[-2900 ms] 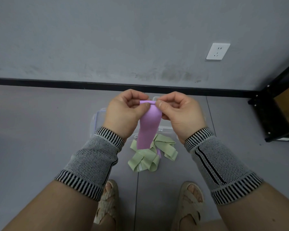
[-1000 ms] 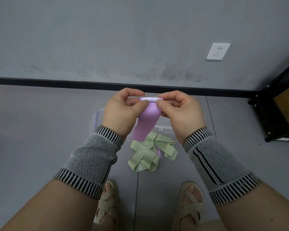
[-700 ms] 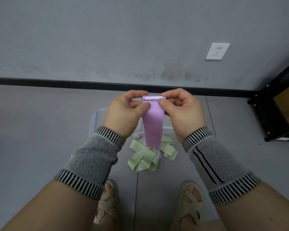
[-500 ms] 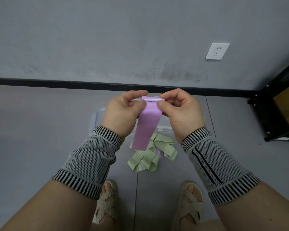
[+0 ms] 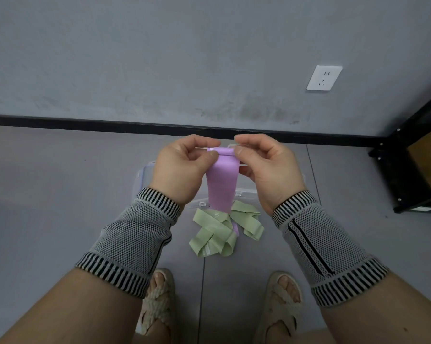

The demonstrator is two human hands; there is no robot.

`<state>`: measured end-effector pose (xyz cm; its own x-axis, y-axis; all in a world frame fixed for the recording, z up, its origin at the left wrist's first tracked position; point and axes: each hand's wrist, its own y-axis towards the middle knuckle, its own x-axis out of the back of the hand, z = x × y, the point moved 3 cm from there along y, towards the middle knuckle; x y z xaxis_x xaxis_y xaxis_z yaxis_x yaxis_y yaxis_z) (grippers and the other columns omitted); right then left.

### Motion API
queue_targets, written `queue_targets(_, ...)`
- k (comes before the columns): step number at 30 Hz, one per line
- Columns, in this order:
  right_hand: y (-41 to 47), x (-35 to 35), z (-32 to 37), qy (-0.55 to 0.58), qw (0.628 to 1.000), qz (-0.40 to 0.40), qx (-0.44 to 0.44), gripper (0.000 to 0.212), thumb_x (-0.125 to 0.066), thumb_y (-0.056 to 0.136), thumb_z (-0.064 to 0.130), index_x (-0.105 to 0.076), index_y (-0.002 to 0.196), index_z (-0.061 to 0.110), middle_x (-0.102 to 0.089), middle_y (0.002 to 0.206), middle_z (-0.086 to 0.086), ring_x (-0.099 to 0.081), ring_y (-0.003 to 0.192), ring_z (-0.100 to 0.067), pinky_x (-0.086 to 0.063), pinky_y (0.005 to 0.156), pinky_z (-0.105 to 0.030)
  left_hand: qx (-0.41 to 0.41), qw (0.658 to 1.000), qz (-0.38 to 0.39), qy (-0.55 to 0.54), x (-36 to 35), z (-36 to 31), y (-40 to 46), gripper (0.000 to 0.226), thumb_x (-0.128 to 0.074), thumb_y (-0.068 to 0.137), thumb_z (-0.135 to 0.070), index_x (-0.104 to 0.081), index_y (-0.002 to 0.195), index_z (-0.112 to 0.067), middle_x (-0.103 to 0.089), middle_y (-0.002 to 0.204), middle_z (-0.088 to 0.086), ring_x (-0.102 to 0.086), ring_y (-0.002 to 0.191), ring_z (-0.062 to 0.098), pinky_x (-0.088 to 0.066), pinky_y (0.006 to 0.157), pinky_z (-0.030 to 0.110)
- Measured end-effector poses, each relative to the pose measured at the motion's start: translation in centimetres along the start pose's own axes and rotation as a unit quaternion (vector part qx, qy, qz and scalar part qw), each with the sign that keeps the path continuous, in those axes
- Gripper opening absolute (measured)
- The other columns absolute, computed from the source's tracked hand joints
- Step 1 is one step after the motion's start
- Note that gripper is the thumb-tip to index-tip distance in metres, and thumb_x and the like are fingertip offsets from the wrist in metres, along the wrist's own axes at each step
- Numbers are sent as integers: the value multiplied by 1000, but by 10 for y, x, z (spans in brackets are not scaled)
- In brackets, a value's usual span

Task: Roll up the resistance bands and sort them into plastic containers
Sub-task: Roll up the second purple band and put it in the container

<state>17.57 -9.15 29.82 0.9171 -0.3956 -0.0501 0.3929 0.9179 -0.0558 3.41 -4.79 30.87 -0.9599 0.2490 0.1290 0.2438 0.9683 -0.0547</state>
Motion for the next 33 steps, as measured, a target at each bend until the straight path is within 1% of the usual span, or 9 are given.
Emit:
queue_targets(5, -2, 0, 2, -83, 996, 27, 4, 9, -67, 85, 12, -71, 83, 19, -72, 79, -1, -67, 74, -11, -57, 71, -28, -10, 1000, 18, 19, -1, 2, 0, 22, -61, 87, -6, -66, 89, -27, -73, 76, 2, -67, 76, 17, -55, 81, 44)
queue_targets(10, 0, 1, 0, -38, 999, 3, -3, 9, -68, 84, 8, -72, 79, 15, -71, 85, -16, -67, 78, -27, -58, 76, -44, 3, 999, 16, 47, -3, 3, 0, 23, -64, 87, -19, -58, 108, -26, -72, 72, -1, -67, 70, 10, -56, 74, 32)
queue_targets(13, 1, 2, -1, -33, 999, -22, 2, 14, -69, 83, 7, -71, 74, 19, -70, 85, -20, -66, 81, -37, -56, 79, -54, 0, 997, 31, 68, -5, 1, -1, 27, -65, 85, -15, -58, 111, -22, -72, 72, -1, -66, 71, 8, -52, 69, 21)
queue_targets(16, 0, 2, 0, -42, 999, -31, 9, 14, -69, 81, 7, -70, 75, 20, -71, 84, -16, -67, 84, -35, -55, 81, -53, -12, 997, 37, 67, -5, -1, -1, 23, -61, 87, -10, -60, 104, -25, -70, 65, -3, -61, 64, 4, -49, 65, 18)
queue_targets(19, -1, 0, 1, -57, 998, -29, 19, 20, -70, 80, 3, -69, 72, 22, -70, 76, -4, -65, 74, -20, -56, 82, -49, -15, 997, 34, 69, -2, -2, 0, 21, -58, 89, -9, -61, 97, -29, -64, 56, -6, -53, 52, -1, -44, 52, 14)
queue_targets(24, -2, -2, 3, -52, 998, -17, 32, 27, -69, 78, -3, -67, 69, 22, -68, 72, 1, -65, 72, -16, -58, 79, -44, -12, 998, 28, 58, -2, -3, -2, 19, -60, 88, -11, -65, 91, -28, -69, 73, 17, -52, 63, 13, -45, 62, 26)
queue_targets(27, -3, -4, 3, -55, 998, -1, 34, 28, -69, 78, -5, -67, 69, 21, -68, 71, 3, -65, 72, -12, -57, 78, -36, -8, 998, 26, 58, -1, -4, -2, 18, -60, 88, -10, -65, 88, -28, -73, 80, 13, -56, 65, 11, -46, 60, 25)
queue_targets(30, -2, -2, 1, -34, 999, 16, 12, 23, -69, 79, 2, -70, 67, 22, -70, 74, 0, -66, 77, -19, -57, 81, -43, -21, 997, 31, 74, 0, -4, -2, 19, -59, 89, -10, -64, 86, -28, -71, 81, 17, -52, 59, 10, -42, 51, 19)
queue_targets(33, 0, 0, 0, -37, 999, 29, -13, 12, -68, 84, 11, -72, 76, 20, -70, 78, -3, -65, 75, -18, -57, 74, -39, -35, 995, 45, 84, -1, -4, -1, 23, -58, 89, -7, -64, 85, -29, -67, 83, 25, -53, 68, 18, -47, 64, 33)
